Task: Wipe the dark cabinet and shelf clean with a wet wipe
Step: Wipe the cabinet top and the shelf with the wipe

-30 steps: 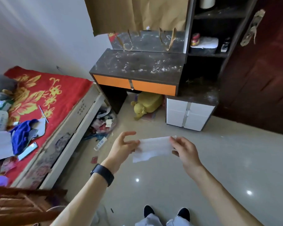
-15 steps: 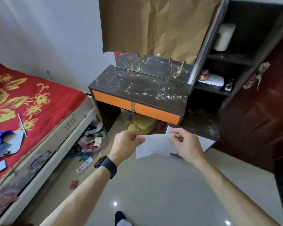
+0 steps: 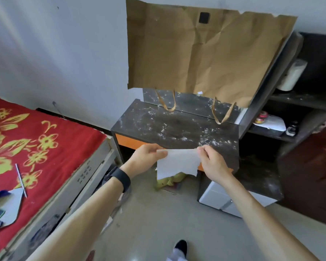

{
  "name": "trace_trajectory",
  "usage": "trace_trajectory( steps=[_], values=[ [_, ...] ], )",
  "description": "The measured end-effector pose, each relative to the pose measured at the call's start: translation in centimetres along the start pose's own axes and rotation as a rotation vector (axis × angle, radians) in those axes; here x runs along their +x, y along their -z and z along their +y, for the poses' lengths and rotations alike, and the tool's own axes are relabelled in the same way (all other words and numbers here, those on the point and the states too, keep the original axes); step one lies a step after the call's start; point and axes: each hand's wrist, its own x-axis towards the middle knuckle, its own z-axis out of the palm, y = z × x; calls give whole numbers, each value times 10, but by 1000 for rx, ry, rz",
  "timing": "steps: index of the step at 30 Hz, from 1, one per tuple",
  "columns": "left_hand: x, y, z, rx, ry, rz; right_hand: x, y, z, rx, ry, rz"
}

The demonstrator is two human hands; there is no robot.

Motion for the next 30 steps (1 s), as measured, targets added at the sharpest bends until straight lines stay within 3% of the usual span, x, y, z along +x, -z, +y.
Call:
trace_trajectory(
  steps=[4,10,14,17,19,22,30],
  values=[
    [61,20,-19,-355,160,-48,61,-44,-4,527,-325,-41],
    [125,39,-58,-518,404,83,127,-98,5,684,-454,-221],
    [152,64,-84,-494,302,7,164,-118,2,509,-314,-321],
    [174,79,-99,-138,245,-41,189,-135,-5,286,-236,-317],
    [189,89,-108,77,243,17,206,-150,-8,148,-208,-286],
    [209,107,-129,225,238,55,230,-174,-9,13,-163,-292],
    [261,163,-211,162,300,-5,306,-251,-27,-79,-214,-332]
  ],
)
